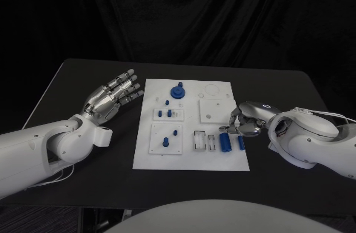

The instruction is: Assemble the parts on the task board

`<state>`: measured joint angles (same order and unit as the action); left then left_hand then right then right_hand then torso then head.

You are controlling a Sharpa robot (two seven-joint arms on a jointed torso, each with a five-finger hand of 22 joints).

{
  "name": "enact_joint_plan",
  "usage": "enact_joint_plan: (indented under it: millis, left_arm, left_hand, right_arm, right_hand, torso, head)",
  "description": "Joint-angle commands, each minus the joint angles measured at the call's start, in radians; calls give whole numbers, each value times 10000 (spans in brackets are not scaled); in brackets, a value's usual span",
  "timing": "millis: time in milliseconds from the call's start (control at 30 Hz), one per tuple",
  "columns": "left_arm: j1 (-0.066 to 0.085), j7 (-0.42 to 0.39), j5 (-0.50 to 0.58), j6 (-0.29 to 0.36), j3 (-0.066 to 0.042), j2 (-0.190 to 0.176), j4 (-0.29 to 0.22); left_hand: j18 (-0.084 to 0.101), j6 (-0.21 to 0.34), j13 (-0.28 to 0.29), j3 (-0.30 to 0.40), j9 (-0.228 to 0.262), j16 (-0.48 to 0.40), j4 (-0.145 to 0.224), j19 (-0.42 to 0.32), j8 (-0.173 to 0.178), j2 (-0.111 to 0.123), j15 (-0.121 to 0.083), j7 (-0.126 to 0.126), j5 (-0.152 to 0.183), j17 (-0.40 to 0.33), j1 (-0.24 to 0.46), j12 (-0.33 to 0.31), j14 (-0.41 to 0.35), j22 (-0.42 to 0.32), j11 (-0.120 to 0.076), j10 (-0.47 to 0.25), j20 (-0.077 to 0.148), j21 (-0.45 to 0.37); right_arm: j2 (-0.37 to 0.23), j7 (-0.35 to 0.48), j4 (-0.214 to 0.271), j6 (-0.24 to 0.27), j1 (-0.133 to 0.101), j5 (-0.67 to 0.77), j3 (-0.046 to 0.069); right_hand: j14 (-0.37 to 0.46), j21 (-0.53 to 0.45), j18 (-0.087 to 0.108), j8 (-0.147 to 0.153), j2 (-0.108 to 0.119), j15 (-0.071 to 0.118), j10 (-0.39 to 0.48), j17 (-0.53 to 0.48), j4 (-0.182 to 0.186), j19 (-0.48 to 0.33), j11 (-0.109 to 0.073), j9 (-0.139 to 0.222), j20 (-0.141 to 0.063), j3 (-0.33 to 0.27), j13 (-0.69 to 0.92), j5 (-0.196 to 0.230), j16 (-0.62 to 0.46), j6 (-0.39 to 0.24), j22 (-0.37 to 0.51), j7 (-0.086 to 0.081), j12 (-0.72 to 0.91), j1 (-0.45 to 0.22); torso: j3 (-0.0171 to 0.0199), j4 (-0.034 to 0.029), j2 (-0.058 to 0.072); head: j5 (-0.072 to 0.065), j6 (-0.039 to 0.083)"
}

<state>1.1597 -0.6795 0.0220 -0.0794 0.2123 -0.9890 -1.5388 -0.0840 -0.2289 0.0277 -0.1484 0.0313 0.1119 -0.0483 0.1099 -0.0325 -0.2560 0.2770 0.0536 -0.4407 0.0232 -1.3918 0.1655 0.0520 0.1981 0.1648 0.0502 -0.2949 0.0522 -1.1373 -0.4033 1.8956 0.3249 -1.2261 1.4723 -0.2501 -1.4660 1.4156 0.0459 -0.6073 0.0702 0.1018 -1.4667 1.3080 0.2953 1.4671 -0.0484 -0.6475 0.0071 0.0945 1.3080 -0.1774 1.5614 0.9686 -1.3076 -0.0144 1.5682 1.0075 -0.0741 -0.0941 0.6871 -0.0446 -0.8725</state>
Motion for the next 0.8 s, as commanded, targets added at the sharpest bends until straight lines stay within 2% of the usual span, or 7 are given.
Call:
enact_joint_plan:
  millis: [33, 167, 600, 800]
  left_arm:
    - [-17, -413, 22, -72, -9, 27, 2]
    - [-25, -413, 22, -84, -9, 43, 20]
    - [-74, -408, 22, -122, -9, 35, 36]
    - [-96, -395, 22, -123, -9, 32, 43]
  left_hand:
    - [184, 7, 14, 64, 15, 47, -6, 44, -8, -91, 36, 74, -61, 12, 15, 56, 4, -2, 12, -3, -8, 50]
    - [184, 7, 13, 80, 15, 44, -11, 43, -8, -96, 36, 105, -64, 11, 30, 51, 0, -12, 0, -5, -9, 49]
    - [184, 20, 12, 84, 13, 39, -11, 43, -6, -97, 36, 110, -65, 9, 33, 45, -4, -13, -2, -7, -9, 48]
    - [184, 21, 11, 92, 13, 37, -10, 41, -5, -96, 36, 118, -65, 9, 38, 39, -7, -18, -4, -11, -9, 47]
  right_arm:
    - [19, -1105, 50, -750, 61, 398, 2]
    - [64, -1304, 61, -928, 158, 428, 2]
    - [422, -1586, -110, -1250, 462, 476, 3]
    - [557, -1720, -235, -1510, 512, 480, 3]
  right_hand:
    - [-992, -31, -90, 153, 35, 96, -1041, 2390, -5, 574, -63, -90, -85, 144, 2628, 24, -20, 28, -2151, 16, 26, -593]
    - [-983, -55, -82, 250, 82, 92, -1041, 2356, -5, 558, -54, -96, -82, 182, 2628, 84, -37, 25, -2140, 5, 26, -723]
    - [-933, -227, -38, 519, 158, 74, -1041, 2152, -6, 484, -31, -91, -67, 282, 2628, 295, -144, 83, -2078, -24, 26, -1007]
    - [-923, -242, -33, 614, 144, 68, -1041, 2108, -8, 473, -25, -88, -60, 304, 2628, 373, -170, 132, -2071, -30, 26, -1126]
  torso:
    - [2, 9, 1]
    - [-3, -12, 2]
    - [-15, -16, 7]
    - [3, 14, 6]
  head:
    - [-3, -1]
    - [-37, -1]
    - [10, -1]
    - [3, -1]
